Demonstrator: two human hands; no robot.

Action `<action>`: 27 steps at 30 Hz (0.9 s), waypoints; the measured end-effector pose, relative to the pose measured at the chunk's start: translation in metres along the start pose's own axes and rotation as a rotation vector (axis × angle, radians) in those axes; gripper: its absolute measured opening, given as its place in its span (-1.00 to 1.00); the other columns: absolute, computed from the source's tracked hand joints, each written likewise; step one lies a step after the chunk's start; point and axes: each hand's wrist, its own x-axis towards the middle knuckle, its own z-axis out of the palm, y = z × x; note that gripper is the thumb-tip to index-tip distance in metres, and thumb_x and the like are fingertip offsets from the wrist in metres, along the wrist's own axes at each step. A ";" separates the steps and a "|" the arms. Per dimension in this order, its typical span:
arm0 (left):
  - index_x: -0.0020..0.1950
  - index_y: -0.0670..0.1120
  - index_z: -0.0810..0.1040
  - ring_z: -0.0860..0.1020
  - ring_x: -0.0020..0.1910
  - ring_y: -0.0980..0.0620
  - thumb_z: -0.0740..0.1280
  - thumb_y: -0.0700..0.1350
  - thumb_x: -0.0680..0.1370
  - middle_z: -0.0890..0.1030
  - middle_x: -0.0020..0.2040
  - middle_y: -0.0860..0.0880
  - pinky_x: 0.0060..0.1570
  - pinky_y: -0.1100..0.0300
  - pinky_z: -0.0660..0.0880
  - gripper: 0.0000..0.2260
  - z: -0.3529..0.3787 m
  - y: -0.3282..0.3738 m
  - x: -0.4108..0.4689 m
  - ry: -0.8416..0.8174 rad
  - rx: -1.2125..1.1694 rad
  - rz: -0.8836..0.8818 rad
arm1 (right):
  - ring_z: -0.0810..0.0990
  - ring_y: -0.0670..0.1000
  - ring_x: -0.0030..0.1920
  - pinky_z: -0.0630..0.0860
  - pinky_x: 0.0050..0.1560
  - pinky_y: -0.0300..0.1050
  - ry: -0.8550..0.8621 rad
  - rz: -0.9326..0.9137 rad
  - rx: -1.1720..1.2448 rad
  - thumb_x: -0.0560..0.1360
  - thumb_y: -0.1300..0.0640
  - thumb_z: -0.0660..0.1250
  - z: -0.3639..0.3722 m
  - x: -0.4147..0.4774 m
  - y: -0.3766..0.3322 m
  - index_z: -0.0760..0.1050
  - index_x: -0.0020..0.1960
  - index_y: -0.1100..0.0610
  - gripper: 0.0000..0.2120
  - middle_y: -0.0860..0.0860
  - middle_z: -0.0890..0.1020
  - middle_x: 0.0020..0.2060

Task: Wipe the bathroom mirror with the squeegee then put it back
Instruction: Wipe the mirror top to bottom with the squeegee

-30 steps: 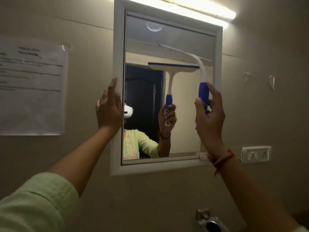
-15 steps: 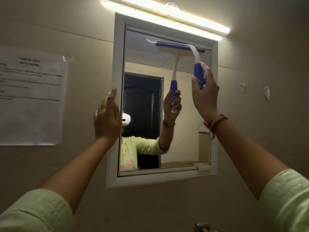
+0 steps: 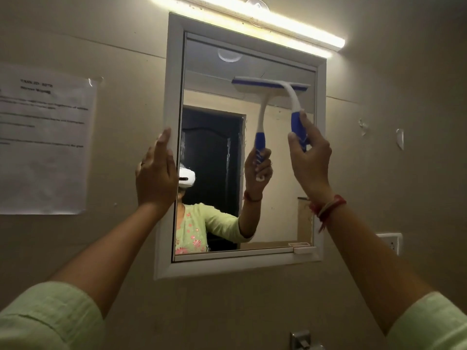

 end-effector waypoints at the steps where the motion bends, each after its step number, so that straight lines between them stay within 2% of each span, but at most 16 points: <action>1: 0.44 -0.05 0.24 0.47 0.21 -0.21 0.07 -0.16 0.63 0.48 0.28 -0.20 0.16 -0.19 0.40 -0.64 0.000 0.000 0.000 0.002 0.000 0.000 | 0.51 -0.03 0.09 0.48 -0.01 -0.43 0.002 0.000 -0.005 0.54 0.21 0.27 0.001 0.008 -0.002 0.32 0.39 0.16 -0.57 0.14 0.52 0.22; 5: 0.44 -0.03 0.23 0.45 0.24 -0.19 0.06 -0.15 0.63 0.45 0.32 -0.17 0.18 -0.17 0.40 -0.64 0.000 -0.001 0.000 0.001 -0.003 0.003 | 0.49 -0.10 0.07 0.47 -0.02 -0.46 0.018 0.019 0.003 0.54 0.20 0.27 0.006 0.013 -0.007 0.32 0.39 0.16 -0.57 0.13 0.52 0.22; 12: 0.45 -0.03 0.23 0.46 0.24 -0.19 0.05 -0.12 0.64 0.44 0.34 -0.16 0.13 -0.14 0.46 -0.64 0.001 -0.001 0.000 0.001 -0.024 0.015 | 0.50 -0.06 0.15 0.47 0.01 -0.48 0.017 0.092 0.061 0.52 0.19 0.30 -0.004 -0.058 0.012 0.31 0.39 0.05 -0.55 0.05 0.49 0.28; 15: 0.45 -0.02 0.23 0.45 0.25 -0.18 0.04 -0.10 0.63 0.44 0.35 -0.15 0.13 -0.12 0.44 -0.64 0.001 -0.002 0.001 -0.001 -0.029 0.016 | 0.49 -0.10 0.12 0.47 0.00 -0.48 0.032 0.096 0.063 0.52 0.19 0.30 -0.002 -0.042 0.007 0.33 0.38 0.09 -0.56 -0.04 0.48 0.22; 18: 0.44 -0.02 0.23 0.46 0.23 -0.20 0.03 -0.08 0.63 0.44 0.34 -0.16 0.11 -0.12 0.45 -0.63 0.000 -0.002 0.000 0.000 -0.028 0.007 | 0.50 -0.11 0.09 0.49 0.00 -0.44 0.047 0.104 0.061 0.52 0.19 0.30 0.003 -0.022 0.001 0.33 0.38 0.10 -0.56 0.02 0.50 0.25; 22: 0.45 -0.03 0.23 0.47 0.21 -0.20 0.05 -0.10 0.63 0.44 0.34 -0.17 0.08 -0.10 0.46 -0.63 0.000 -0.002 0.000 -0.001 -0.037 0.018 | 0.51 -0.11 0.09 0.48 0.01 -0.44 0.031 0.111 0.044 0.52 0.19 0.30 -0.003 -0.047 0.006 0.32 0.39 0.07 -0.55 -0.09 0.46 0.21; 27: 0.45 -0.03 0.22 0.49 0.18 -0.19 0.04 -0.10 0.63 0.44 0.33 -0.18 0.04 -0.06 0.47 -0.63 0.001 -0.003 0.000 0.001 -0.035 0.022 | 0.52 -0.06 0.09 0.51 0.01 -0.39 0.012 0.140 0.051 0.51 0.20 0.32 -0.015 -0.080 0.016 0.34 0.37 0.05 -0.55 0.07 0.51 0.24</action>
